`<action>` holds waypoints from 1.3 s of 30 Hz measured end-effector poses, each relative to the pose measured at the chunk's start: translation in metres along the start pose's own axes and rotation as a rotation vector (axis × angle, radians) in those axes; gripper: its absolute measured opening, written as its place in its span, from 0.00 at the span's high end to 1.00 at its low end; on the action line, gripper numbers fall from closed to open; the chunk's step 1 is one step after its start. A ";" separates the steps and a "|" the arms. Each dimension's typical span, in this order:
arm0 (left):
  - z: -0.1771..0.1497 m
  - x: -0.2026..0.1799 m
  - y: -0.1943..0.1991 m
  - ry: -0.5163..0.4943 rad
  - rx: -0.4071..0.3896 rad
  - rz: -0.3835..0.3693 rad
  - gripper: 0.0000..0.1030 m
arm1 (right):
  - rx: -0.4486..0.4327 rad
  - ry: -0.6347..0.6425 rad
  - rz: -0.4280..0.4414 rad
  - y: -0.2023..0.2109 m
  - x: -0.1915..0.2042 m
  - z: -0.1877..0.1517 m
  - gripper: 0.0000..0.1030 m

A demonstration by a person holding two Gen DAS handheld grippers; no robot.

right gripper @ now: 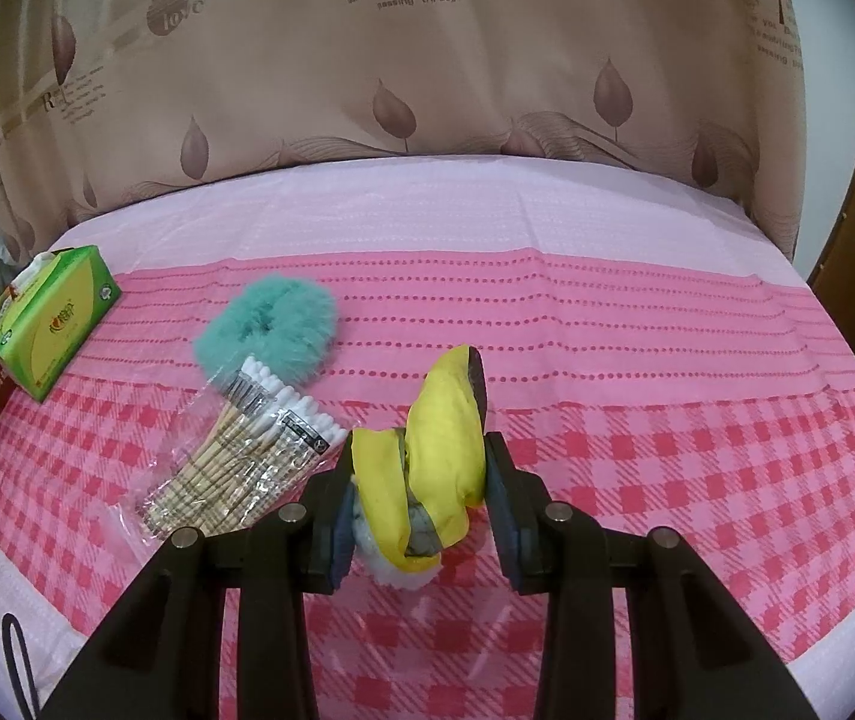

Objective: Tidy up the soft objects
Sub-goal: 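Carry the white sock with the left gripper into the gold tin and release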

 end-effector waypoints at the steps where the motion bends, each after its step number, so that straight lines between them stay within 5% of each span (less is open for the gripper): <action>1: 0.000 0.005 -0.004 0.006 0.005 0.009 0.89 | 0.001 0.001 -0.002 0.000 0.000 0.000 0.67; 21: -0.012 0.045 -0.084 0.066 0.120 0.024 0.87 | -0.003 0.036 -0.039 -0.011 0.003 -0.005 0.67; 28: -0.015 0.046 -0.087 0.064 0.130 0.025 0.60 | -0.005 0.038 -0.046 -0.012 0.005 -0.005 0.67; 39: -0.020 0.042 -0.036 0.059 0.046 0.065 0.54 | -0.044 0.054 -0.037 0.001 0.012 0.002 0.67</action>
Point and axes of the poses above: each gripper's, at about its wrist camera, not at the fingertips, and y roughly against the way its jaws point, x to its left, z to its top, the point moved 5 cm from there along -y, roughly the way its jaws point, and after that the axes turned 15 degrees about -y, right-handed, at the moved point
